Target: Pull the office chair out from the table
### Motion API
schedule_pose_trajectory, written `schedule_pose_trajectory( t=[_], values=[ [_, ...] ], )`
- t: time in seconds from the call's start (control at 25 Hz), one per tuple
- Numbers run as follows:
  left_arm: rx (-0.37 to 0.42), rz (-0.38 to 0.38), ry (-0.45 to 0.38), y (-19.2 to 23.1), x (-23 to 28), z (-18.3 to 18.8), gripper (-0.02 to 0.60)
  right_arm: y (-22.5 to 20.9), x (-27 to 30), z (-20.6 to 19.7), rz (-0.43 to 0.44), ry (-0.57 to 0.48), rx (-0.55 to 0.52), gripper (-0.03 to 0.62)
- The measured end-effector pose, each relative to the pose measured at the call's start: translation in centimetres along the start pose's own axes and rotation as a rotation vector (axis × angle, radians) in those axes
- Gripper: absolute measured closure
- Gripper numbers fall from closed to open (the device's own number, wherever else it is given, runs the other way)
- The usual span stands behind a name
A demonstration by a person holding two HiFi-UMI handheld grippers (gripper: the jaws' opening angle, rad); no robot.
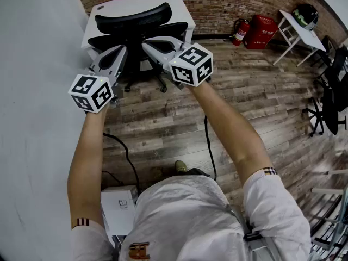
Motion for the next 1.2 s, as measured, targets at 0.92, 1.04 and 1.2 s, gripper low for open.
schedule_pose_trajectory(
  t=[0.92,1.04,1.2],
  values=[
    [0.01,-0.032,-0.003,2.1,-2.8,-0.1,0.581,1.4,1.1,0.3,-0.03,0.008,-0.011,0.592],
    [0.023,-0.043,0.003,3.2,-3.9,0.0,0.581,1.5,1.8,0.2,-0.053,0.02,-0.026,0.592],
    [0.023,-0.055,-0.003,4.8,-4.7,-0.4,0.581,0.9,2.0,-0.3,-0.101,0.034,-0.037,0.592]
  ],
)
Point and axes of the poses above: the fingertips, and each gripper's own axes: x forward along the fingers, y to its left, z out of its top, the point moved 1 cm from there along -x, backward along the fingers, and after that the axes turned 15 degrees about -z, right-handed, at the moved point
